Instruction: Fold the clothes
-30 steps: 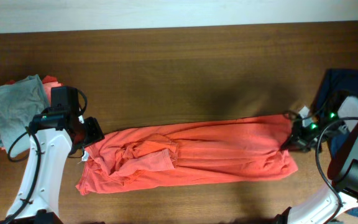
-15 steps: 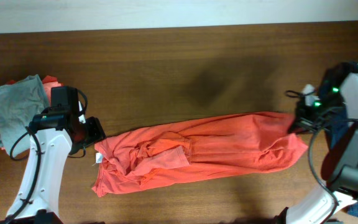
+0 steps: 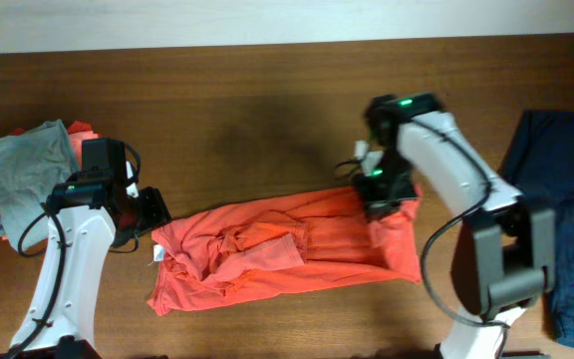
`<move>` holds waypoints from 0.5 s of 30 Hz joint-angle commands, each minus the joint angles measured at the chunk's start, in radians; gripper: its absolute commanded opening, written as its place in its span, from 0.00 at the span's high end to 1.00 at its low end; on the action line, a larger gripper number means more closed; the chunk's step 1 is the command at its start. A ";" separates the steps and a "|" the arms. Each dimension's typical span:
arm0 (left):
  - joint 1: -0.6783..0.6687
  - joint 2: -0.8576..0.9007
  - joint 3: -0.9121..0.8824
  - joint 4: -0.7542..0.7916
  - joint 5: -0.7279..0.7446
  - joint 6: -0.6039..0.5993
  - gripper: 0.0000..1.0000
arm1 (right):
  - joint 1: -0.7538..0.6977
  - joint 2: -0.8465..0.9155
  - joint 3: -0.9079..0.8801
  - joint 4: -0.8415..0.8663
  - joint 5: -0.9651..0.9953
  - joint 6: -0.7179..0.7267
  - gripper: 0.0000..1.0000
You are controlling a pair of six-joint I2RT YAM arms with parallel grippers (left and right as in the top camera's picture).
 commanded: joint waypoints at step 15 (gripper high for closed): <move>0.006 -0.011 0.019 0.001 0.014 0.016 0.36 | 0.254 0.072 0.015 0.075 0.030 0.091 0.58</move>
